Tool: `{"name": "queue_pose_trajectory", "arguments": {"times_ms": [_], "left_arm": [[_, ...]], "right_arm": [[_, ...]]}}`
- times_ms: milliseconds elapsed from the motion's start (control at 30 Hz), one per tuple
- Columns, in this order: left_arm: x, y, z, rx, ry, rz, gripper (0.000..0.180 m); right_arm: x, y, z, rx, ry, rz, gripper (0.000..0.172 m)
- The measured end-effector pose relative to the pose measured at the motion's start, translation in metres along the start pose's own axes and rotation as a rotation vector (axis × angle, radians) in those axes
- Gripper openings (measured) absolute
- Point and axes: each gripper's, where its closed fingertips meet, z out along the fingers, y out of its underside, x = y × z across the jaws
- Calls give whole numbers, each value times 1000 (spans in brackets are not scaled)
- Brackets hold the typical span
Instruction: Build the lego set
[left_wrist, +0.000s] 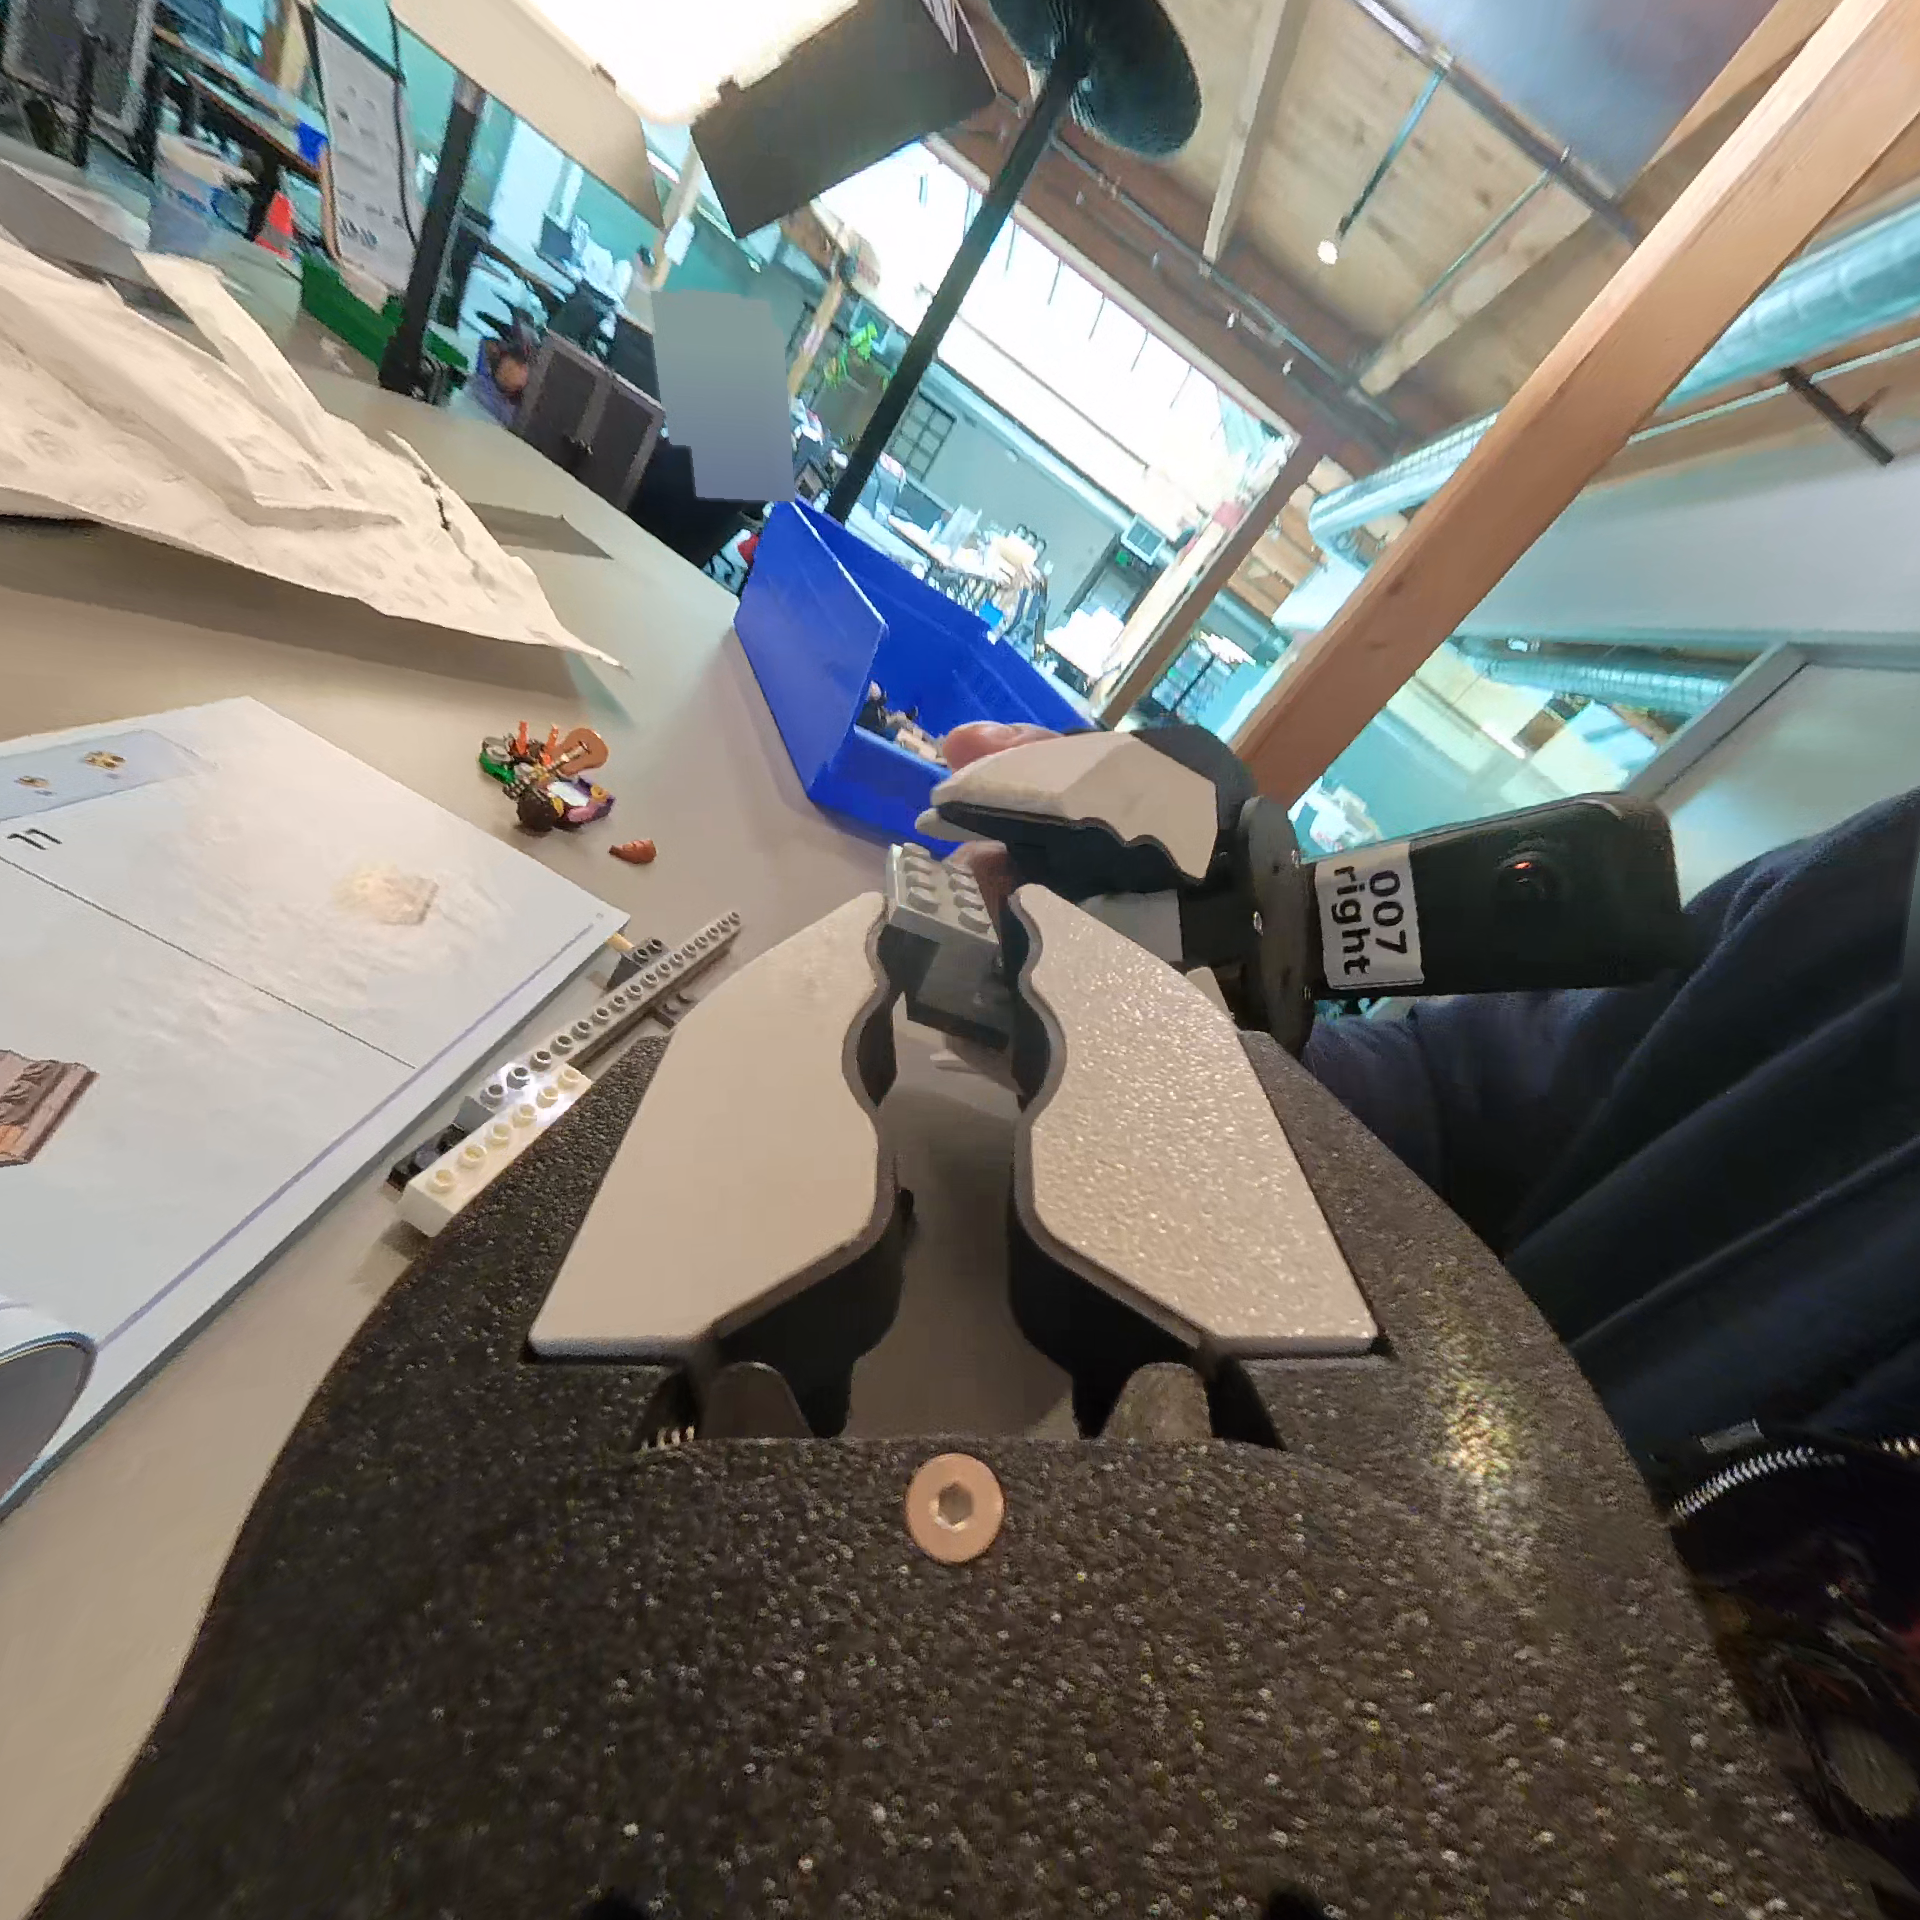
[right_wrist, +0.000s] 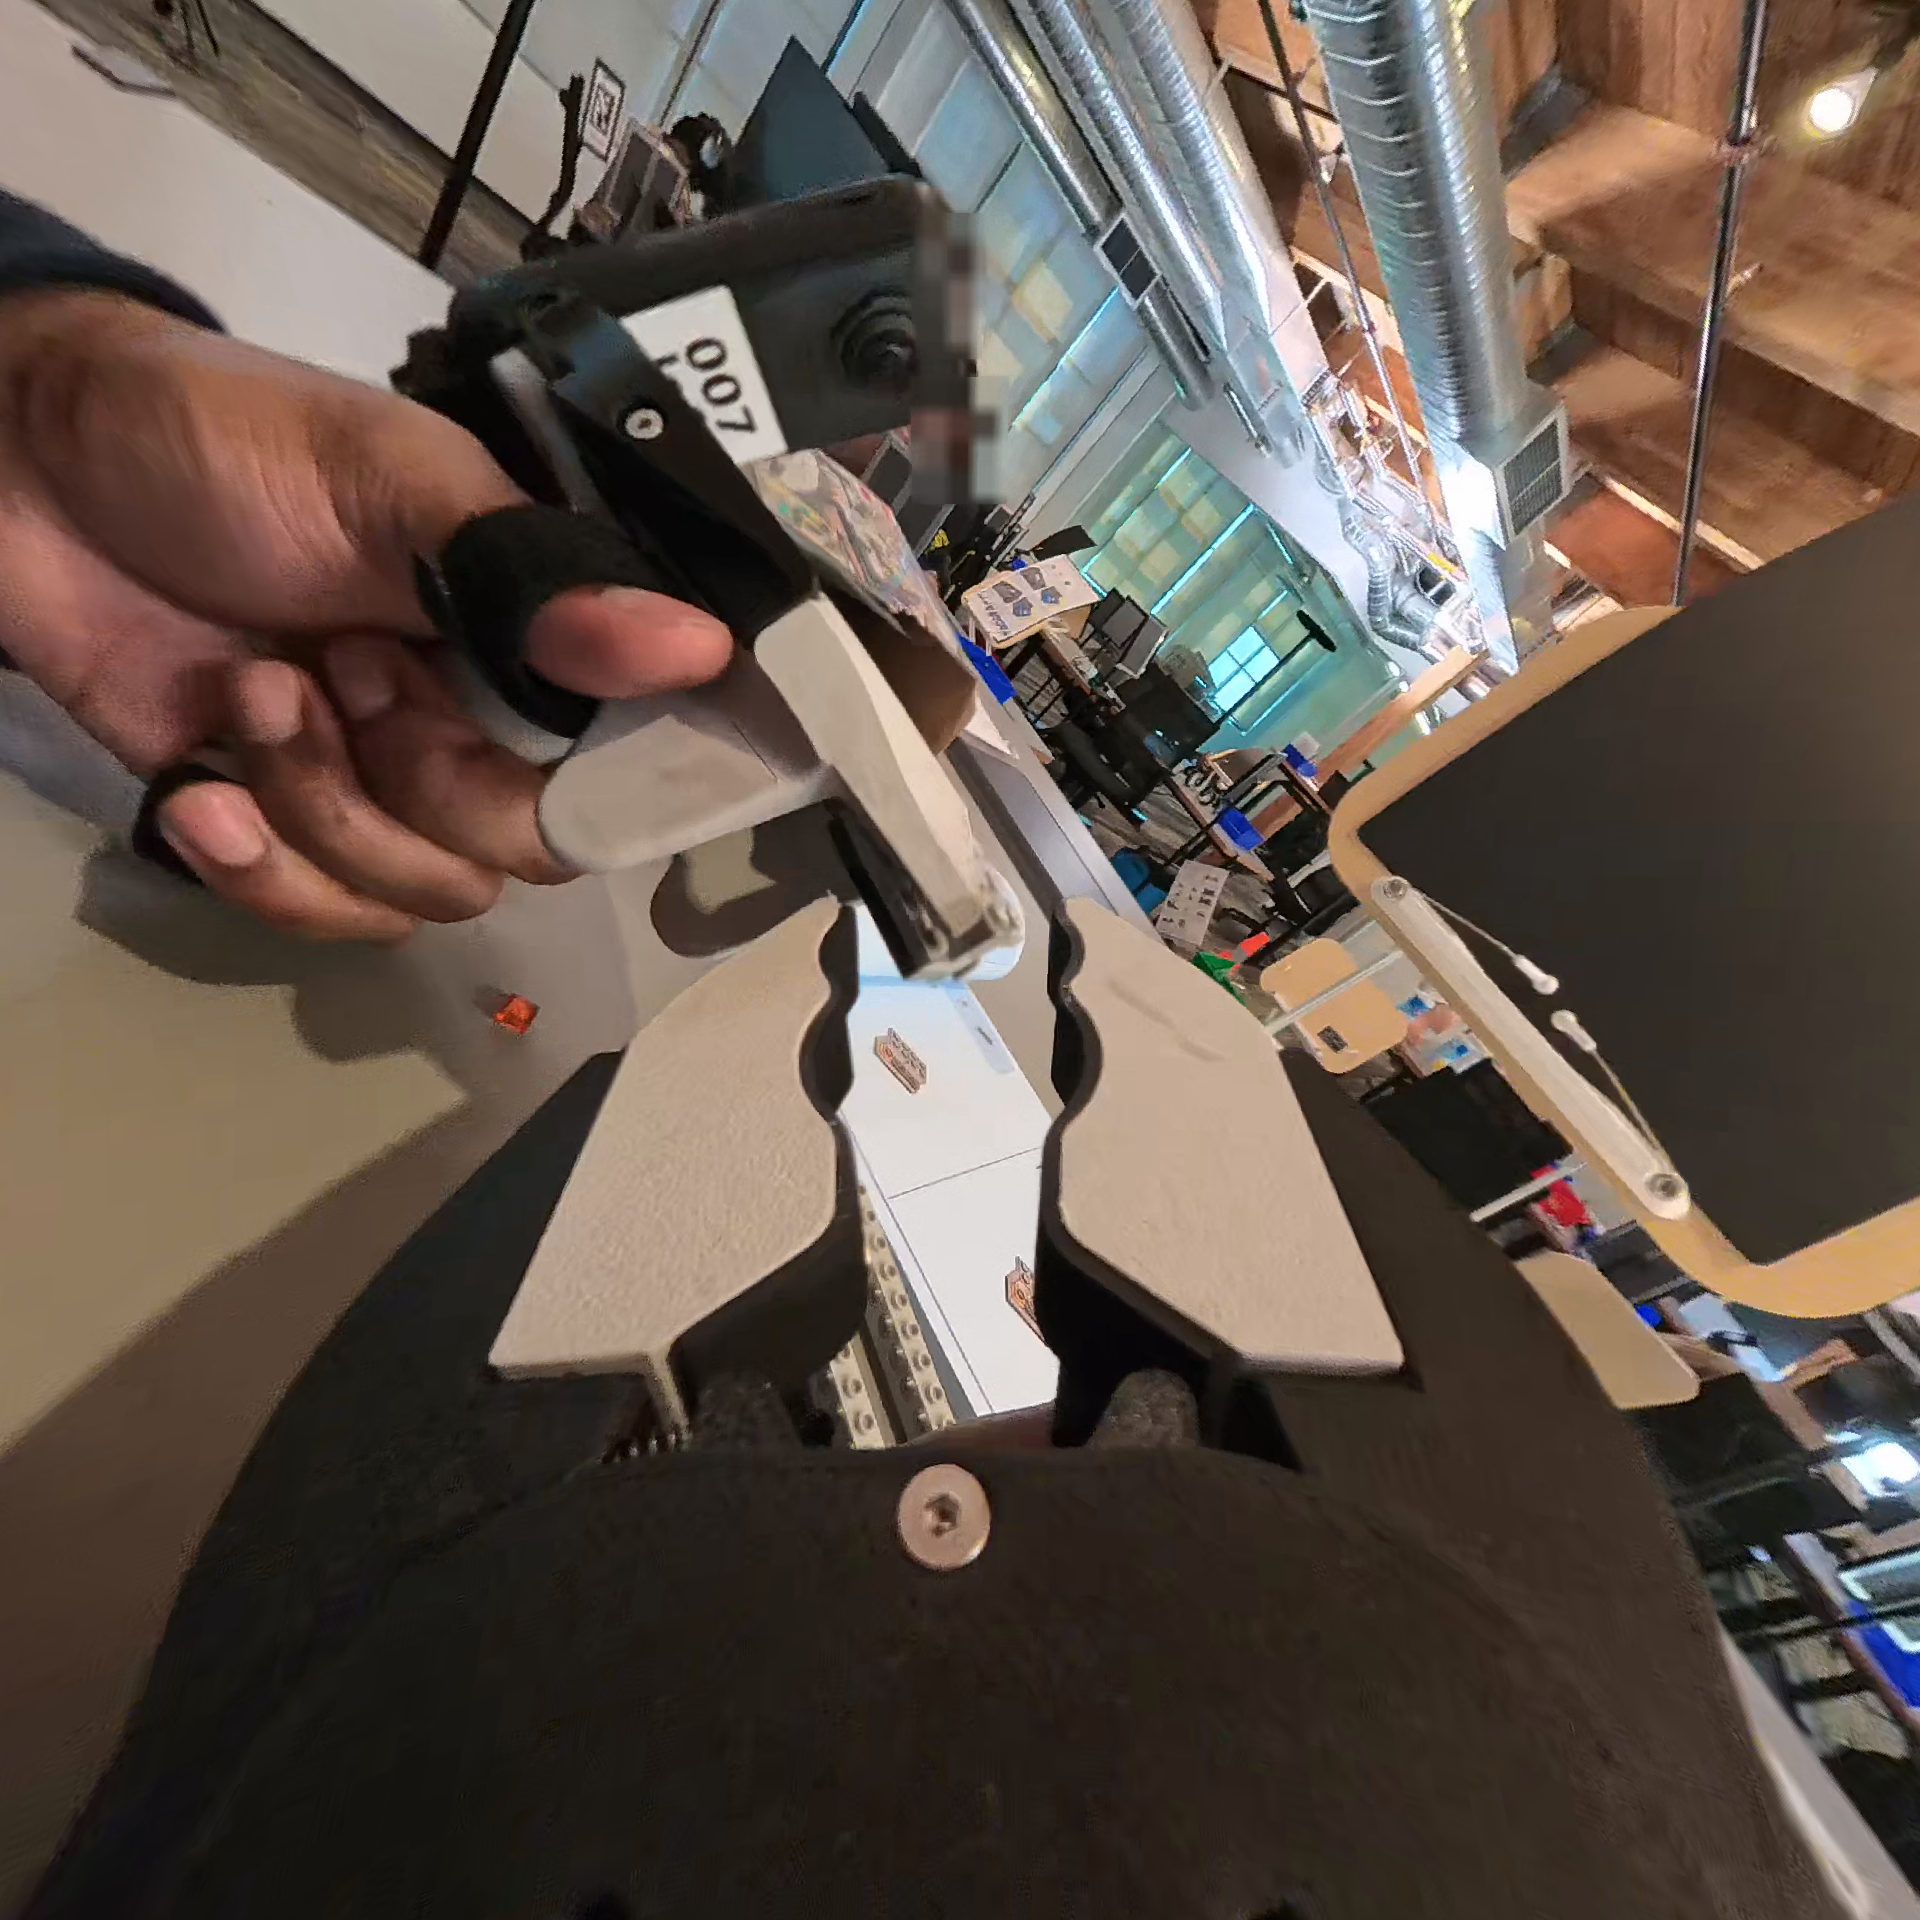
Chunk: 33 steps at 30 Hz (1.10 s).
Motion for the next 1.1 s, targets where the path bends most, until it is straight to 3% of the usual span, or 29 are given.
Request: {"name": "queue_pose_trajectory", "arguments": {"times_ms": [167,400,567,800,1100], "left_arm": [[6,10,5,-65,36,12,22],[16,0,-7,-80,190,-129,29],[23,9,-7,-143,208,-54,31],[42,5,-10,-119,400,-248,30],[24,3,-9,-79,314,-242,18]], "right_arm": [[-6,4,-1,-21,-25,-77,27],[-3,-1,-13,43,-48,-167,24],[-6,-15,-19,139,-88,-115,22],[-11,-30,-20,219,-113,-37,19],[-9,-13,-9,96,-49,-28,25]]}}
